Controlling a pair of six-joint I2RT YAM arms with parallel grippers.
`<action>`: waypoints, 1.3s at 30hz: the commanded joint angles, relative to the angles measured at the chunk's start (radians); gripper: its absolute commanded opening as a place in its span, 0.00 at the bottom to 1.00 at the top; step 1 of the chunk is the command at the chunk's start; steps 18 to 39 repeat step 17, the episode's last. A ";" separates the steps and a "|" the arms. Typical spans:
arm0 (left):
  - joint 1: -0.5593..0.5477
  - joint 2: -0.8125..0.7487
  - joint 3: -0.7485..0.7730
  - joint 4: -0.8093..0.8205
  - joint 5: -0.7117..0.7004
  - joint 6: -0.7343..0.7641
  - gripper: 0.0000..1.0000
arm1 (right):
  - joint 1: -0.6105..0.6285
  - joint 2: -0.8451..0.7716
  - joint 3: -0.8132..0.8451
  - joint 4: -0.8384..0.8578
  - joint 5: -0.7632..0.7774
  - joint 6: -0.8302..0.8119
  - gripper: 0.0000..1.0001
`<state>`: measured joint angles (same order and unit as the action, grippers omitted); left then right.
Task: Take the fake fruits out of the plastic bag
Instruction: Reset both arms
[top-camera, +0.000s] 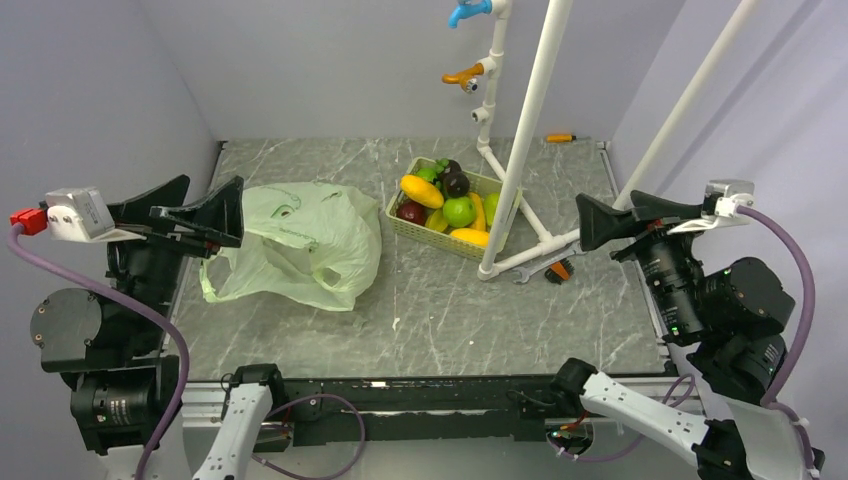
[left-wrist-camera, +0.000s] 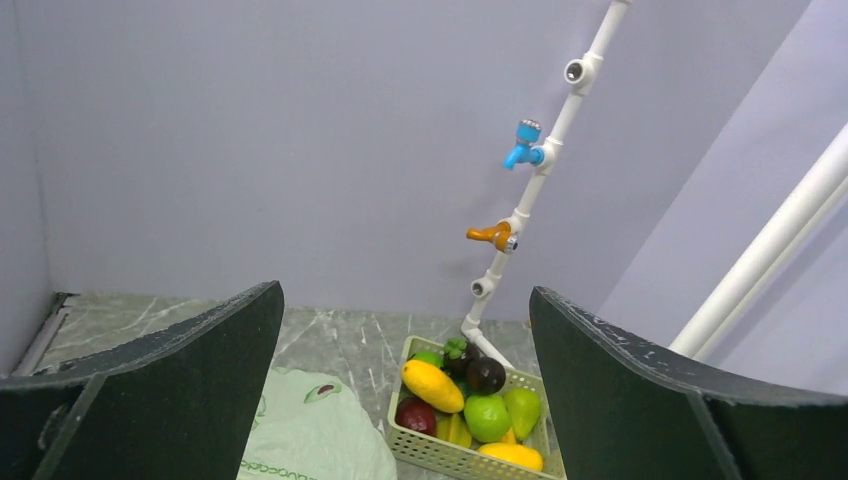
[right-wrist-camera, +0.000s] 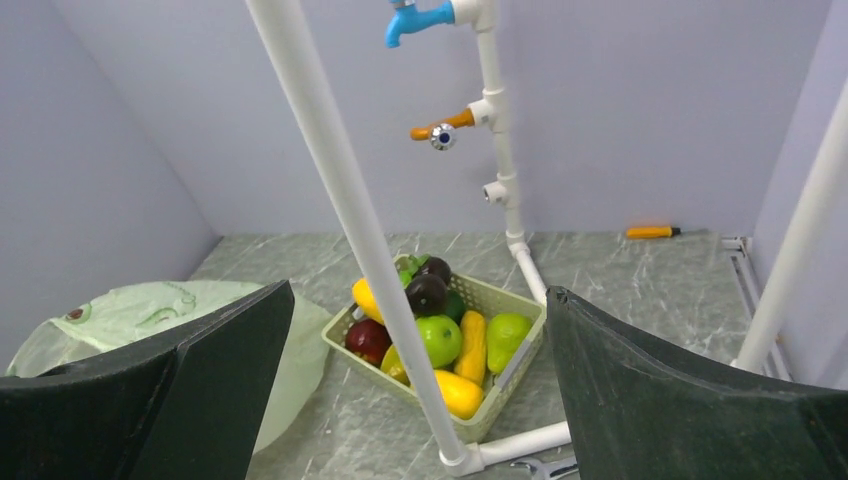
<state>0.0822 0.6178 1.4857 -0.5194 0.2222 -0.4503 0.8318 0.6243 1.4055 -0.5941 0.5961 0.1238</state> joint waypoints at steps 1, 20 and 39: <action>0.003 -0.021 0.019 0.032 0.016 -0.040 0.99 | -0.001 0.001 0.013 -0.038 0.056 -0.020 0.99; 0.004 -0.029 0.031 0.007 0.003 -0.015 0.99 | -0.001 -0.028 0.005 -0.042 0.092 -0.013 0.99; 0.004 -0.029 0.031 0.007 0.003 -0.015 0.99 | -0.001 -0.028 0.005 -0.042 0.092 -0.013 0.99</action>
